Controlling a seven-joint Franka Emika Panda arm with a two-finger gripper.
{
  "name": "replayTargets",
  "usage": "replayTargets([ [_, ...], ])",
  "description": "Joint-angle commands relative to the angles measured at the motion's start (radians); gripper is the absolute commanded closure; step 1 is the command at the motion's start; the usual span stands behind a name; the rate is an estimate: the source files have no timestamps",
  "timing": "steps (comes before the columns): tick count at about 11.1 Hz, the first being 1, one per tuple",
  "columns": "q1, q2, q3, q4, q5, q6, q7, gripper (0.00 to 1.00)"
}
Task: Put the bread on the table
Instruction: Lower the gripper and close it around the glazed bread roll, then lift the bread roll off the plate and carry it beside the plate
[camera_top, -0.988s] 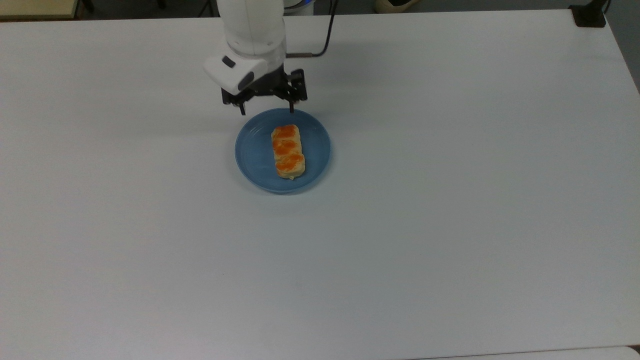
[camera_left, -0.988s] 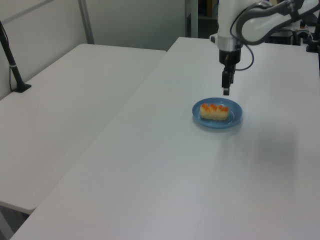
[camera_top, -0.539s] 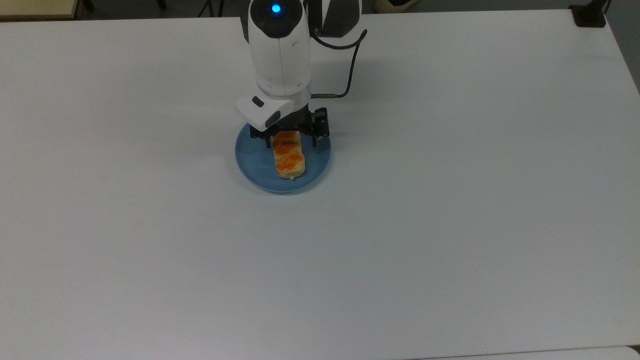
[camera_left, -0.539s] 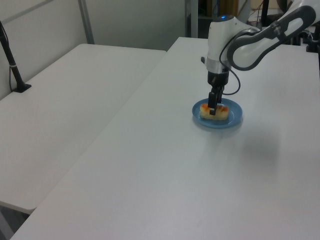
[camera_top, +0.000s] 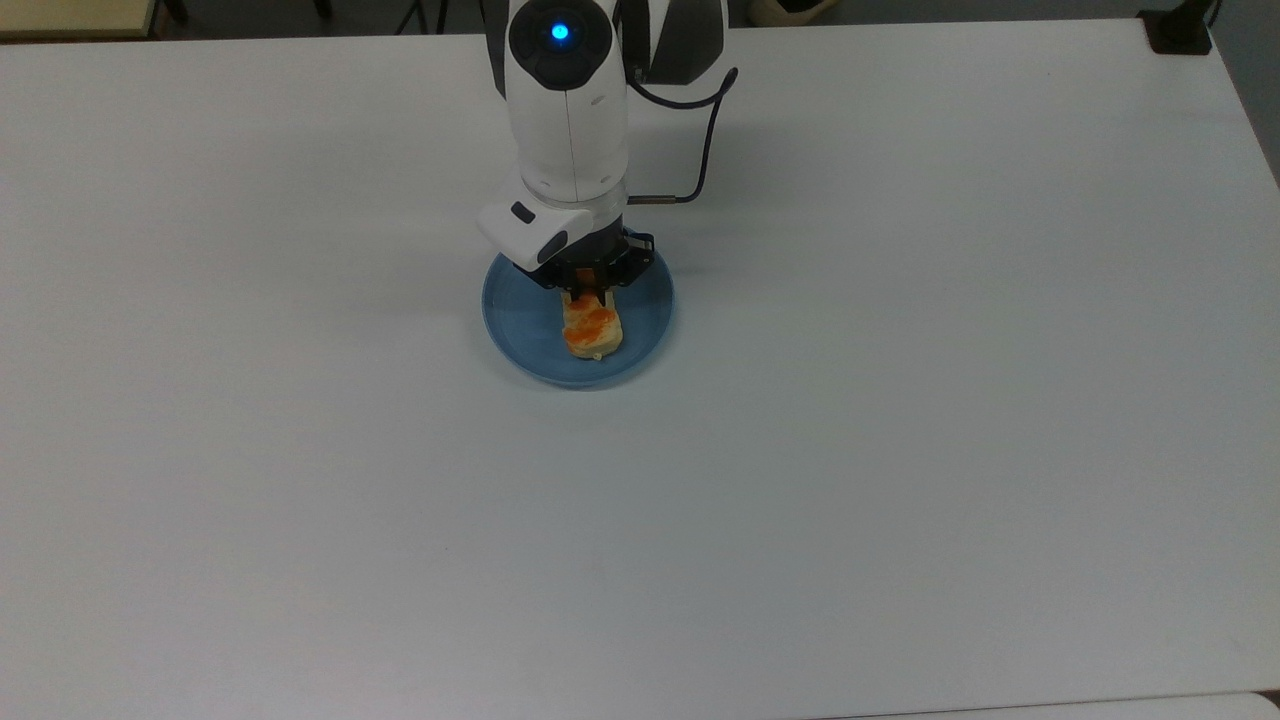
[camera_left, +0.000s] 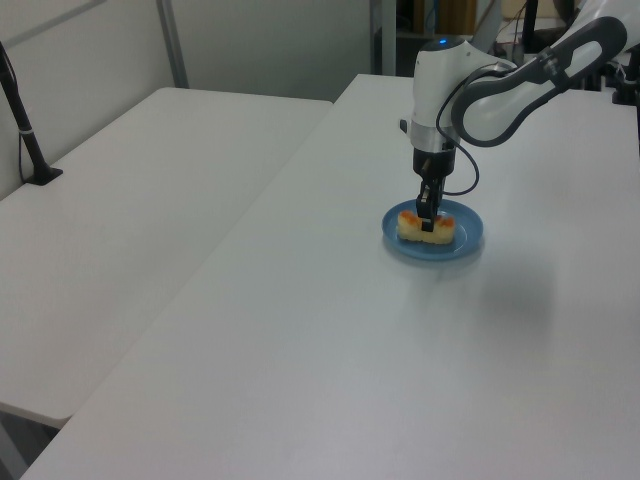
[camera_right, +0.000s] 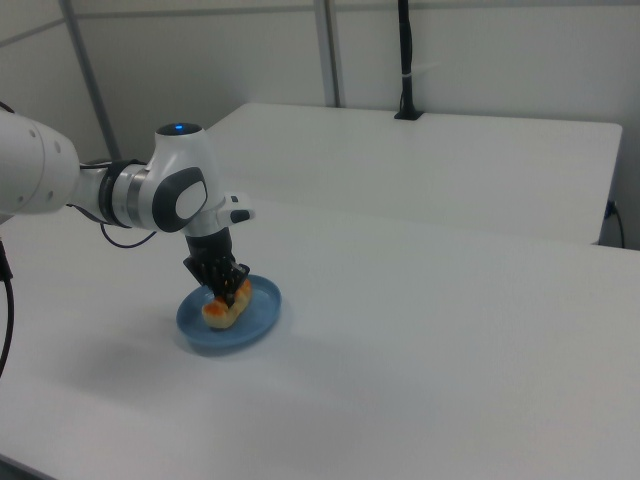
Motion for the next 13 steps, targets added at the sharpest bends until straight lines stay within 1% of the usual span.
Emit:
replayTargets([
  [1, 0.008, -0.041, -0.003, 0.021, -0.01, -0.038, 0.023, 0.84],
  [2, 0.012, -0.039, -0.001, 0.061, -0.007, -0.088, 0.024, 0.84],
  [3, 0.015, -0.041, 0.011, 0.092, -0.007, -0.131, 0.026, 0.84],
  [4, 0.018, -0.045, 0.034, 0.121, -0.004, -0.173, 0.029, 0.84],
  [5, 0.018, -0.044, 0.065, 0.156, -0.002, -0.2, 0.076, 0.84],
  [6, 0.034, -0.041, 0.097, 0.175, -0.004, -0.205, 0.128, 0.84],
  [8, 0.131, -0.026, 0.102, 0.183, -0.013, -0.195, 0.223, 0.83],
  [11, 0.231, 0.08, 0.102, 0.268, -0.028, -0.19, 0.387, 0.84],
  [13, 0.267, 0.146, 0.102, 0.282, -0.099, -0.187, 0.481, 0.83],
])
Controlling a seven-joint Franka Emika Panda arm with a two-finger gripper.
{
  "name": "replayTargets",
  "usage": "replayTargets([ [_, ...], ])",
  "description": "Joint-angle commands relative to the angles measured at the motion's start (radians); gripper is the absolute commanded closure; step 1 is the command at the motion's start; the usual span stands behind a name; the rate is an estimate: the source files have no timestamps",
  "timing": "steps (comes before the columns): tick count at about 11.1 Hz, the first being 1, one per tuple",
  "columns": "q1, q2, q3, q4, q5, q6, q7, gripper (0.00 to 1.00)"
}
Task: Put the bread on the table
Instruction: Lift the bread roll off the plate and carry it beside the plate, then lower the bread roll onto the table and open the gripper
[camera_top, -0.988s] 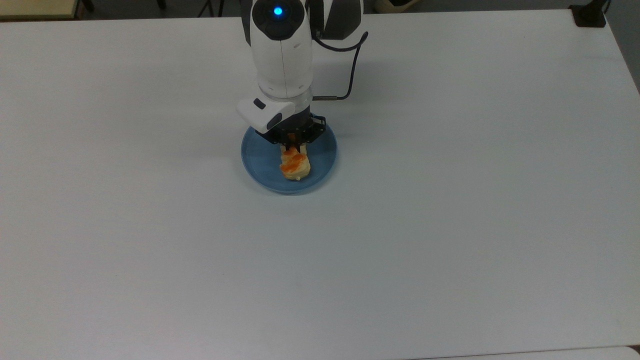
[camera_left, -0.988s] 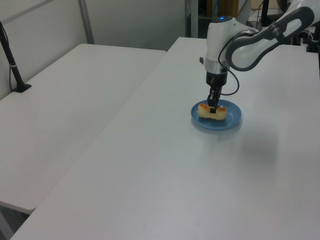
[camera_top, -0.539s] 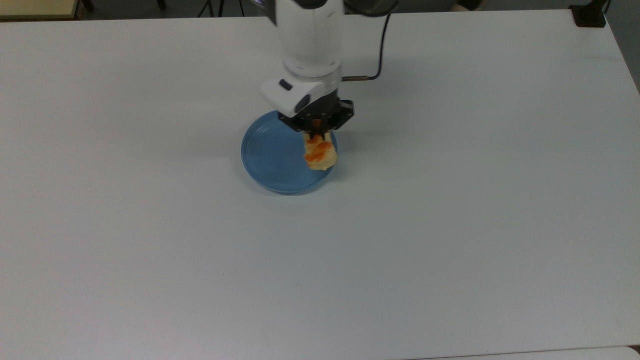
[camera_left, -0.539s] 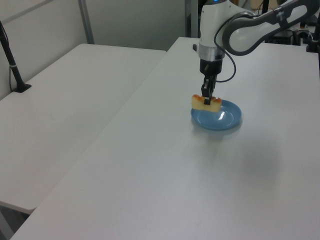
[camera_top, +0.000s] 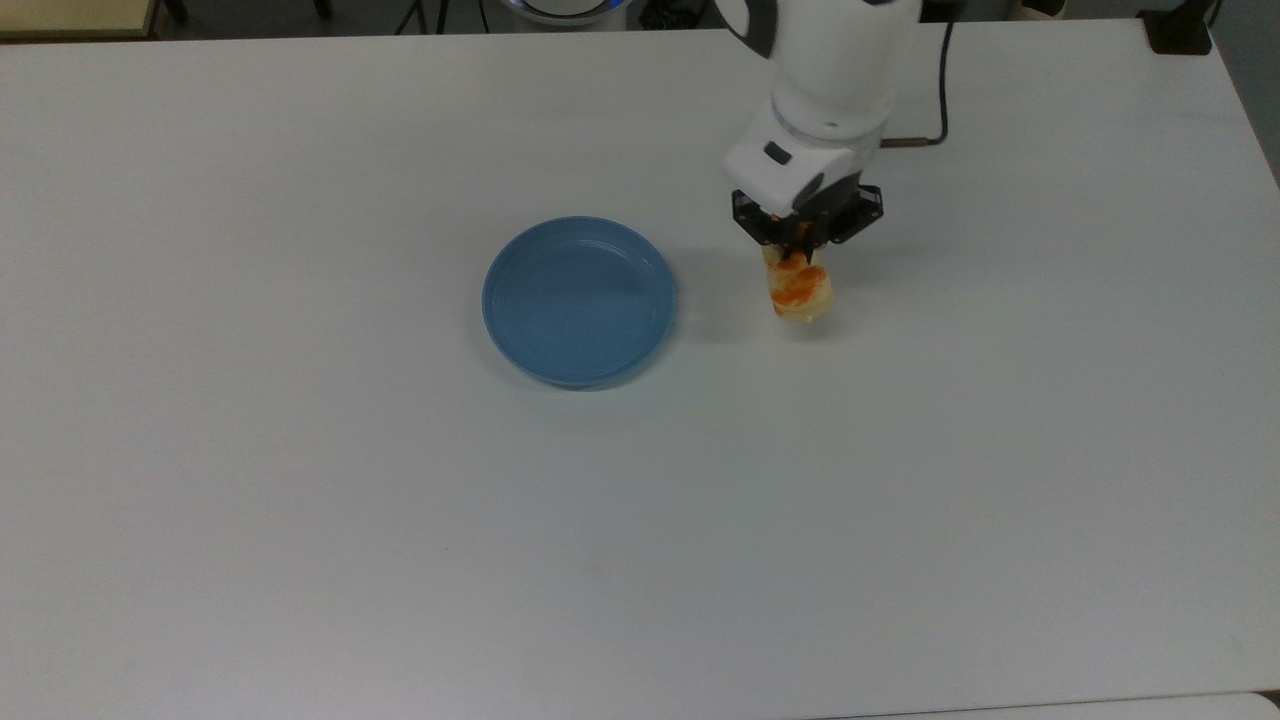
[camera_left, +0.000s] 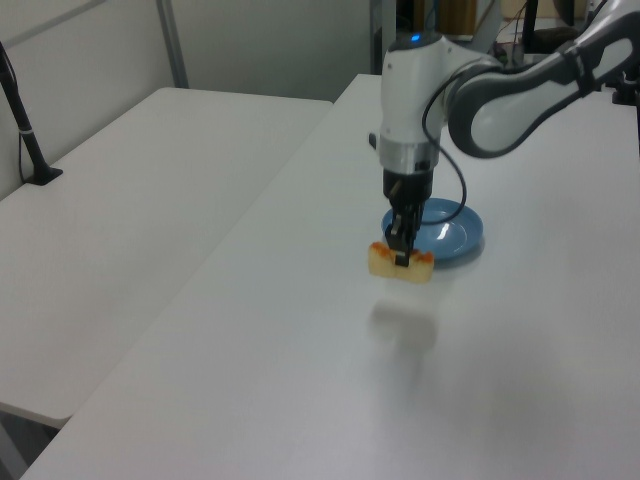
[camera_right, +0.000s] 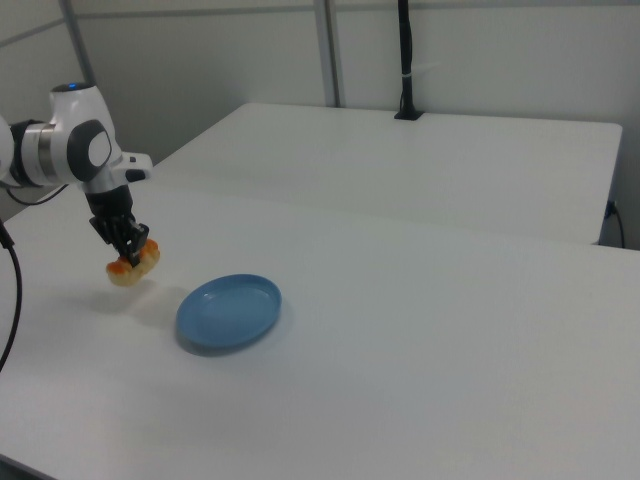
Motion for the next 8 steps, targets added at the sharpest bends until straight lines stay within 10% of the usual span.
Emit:
replayTargets([
  [1, 0.049, 0.118, -0.009, 0.084, -0.088, -0.012, 0.122, 0.83],
  [4, 0.054, 0.127, -0.009, 0.086, -0.094, 0.032, 0.124, 0.78],
  [6, 0.055, 0.137, -0.009, 0.083, -0.094, 0.051, 0.124, 0.0],
  [8, 0.057, 0.137, -0.009, 0.078, -0.145, 0.049, 0.119, 0.0],
])
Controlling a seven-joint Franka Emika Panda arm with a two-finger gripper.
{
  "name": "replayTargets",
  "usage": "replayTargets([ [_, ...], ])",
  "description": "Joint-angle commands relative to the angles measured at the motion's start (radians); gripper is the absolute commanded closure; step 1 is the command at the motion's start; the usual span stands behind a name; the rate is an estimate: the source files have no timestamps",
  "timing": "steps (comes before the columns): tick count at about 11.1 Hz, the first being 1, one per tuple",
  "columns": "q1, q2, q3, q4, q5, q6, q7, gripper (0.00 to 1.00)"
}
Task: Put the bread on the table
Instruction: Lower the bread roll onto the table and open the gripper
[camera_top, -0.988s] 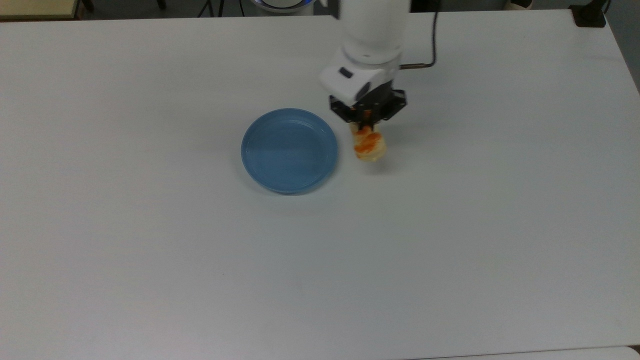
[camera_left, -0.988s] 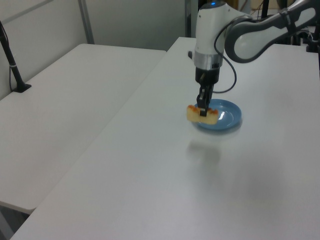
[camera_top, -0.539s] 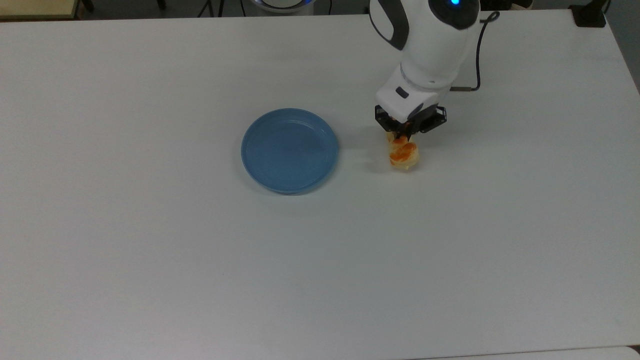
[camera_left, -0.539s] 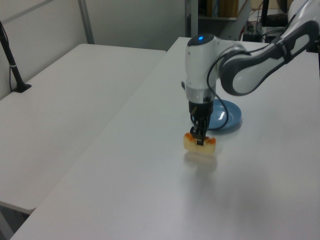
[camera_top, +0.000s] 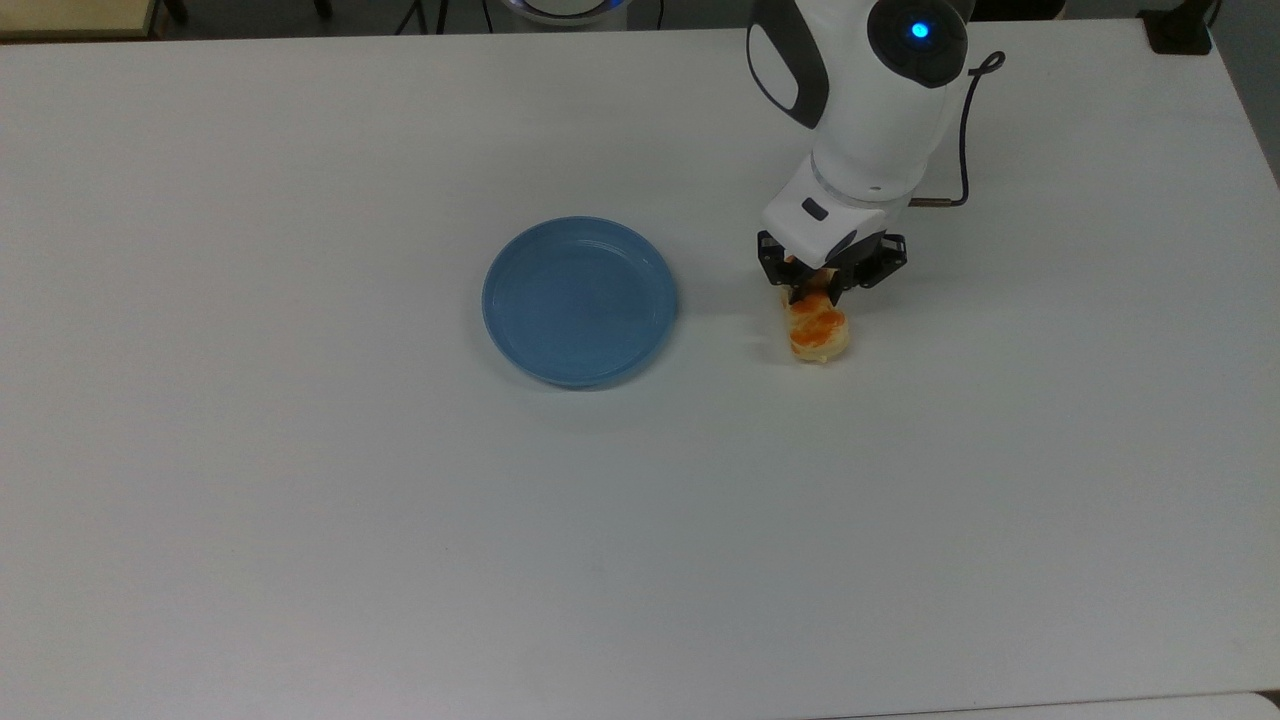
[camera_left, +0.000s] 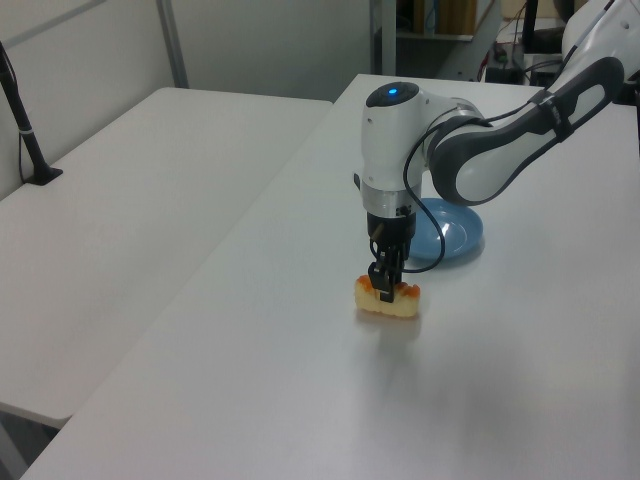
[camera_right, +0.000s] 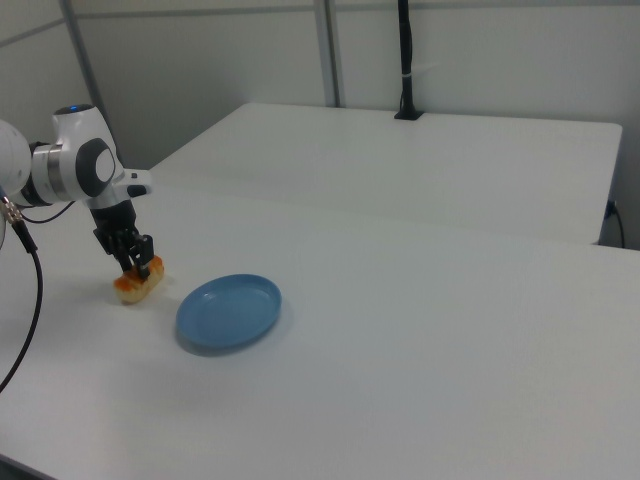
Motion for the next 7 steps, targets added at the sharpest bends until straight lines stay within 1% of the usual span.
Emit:
replayTargets([
  [1, 0.015, 0.009, -0.009, 0.004, -0.065, 0.011, 0.021, 0.0],
  [5, 0.005, -0.005, -0.009, 0.007, -0.064, -0.006, 0.026, 0.0],
  [7, -0.01, -0.051, -0.017, 0.017, -0.061, -0.101, 0.026, 0.0],
])
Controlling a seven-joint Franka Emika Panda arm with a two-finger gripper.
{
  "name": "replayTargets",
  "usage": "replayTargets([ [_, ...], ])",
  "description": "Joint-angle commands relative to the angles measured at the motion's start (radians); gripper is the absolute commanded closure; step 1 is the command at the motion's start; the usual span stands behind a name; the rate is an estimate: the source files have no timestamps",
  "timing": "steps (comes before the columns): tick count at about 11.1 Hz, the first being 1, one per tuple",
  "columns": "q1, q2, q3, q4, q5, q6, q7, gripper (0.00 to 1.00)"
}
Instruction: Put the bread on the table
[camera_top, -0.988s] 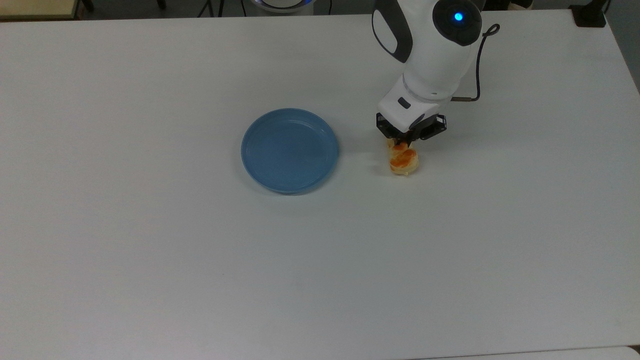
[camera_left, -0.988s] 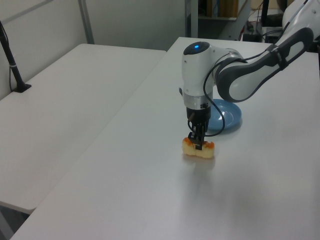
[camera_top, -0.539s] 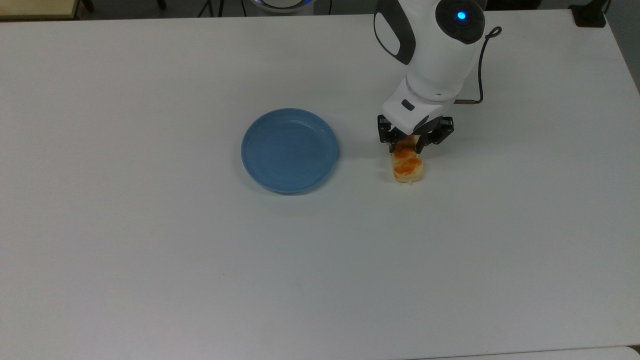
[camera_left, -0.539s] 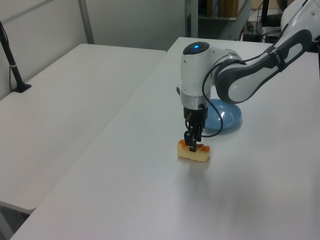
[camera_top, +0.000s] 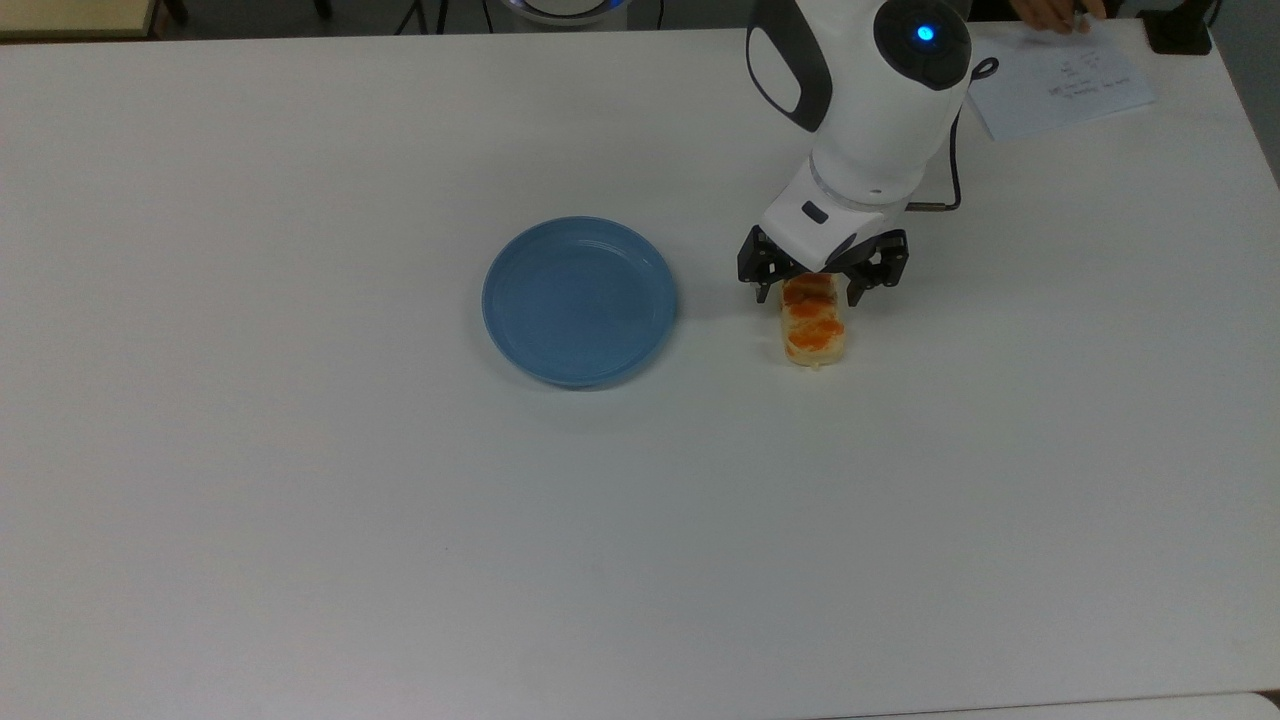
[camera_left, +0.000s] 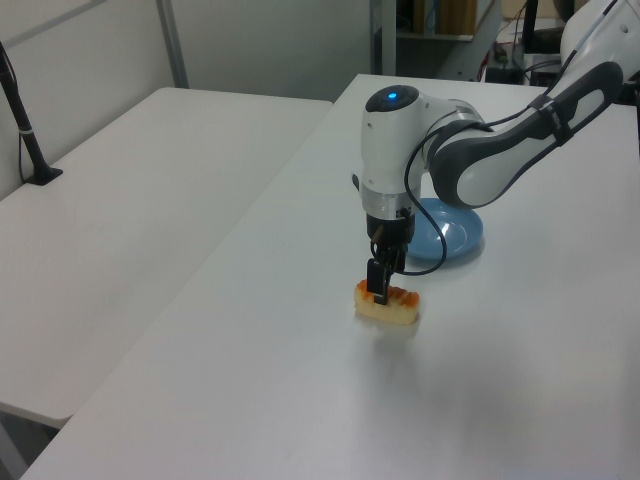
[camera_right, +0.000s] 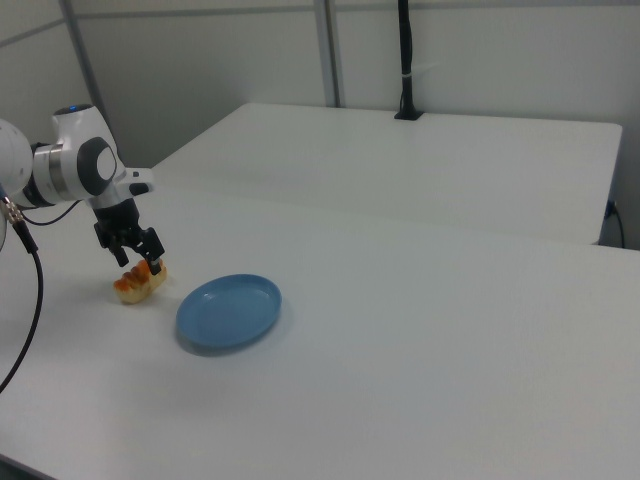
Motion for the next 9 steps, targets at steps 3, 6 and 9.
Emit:
replayTargets([
  [3, -0.144, -0.221, -0.018, 0.019, -0.004, -0.256, 0.011, 0.0],
  [6, -0.279, -0.318, -0.027, 0.068, 0.02, -0.374, -0.125, 0.0],
  [9, -0.335, -0.383, -0.173, 0.146, 0.16, -0.521, -0.397, 0.0],
])
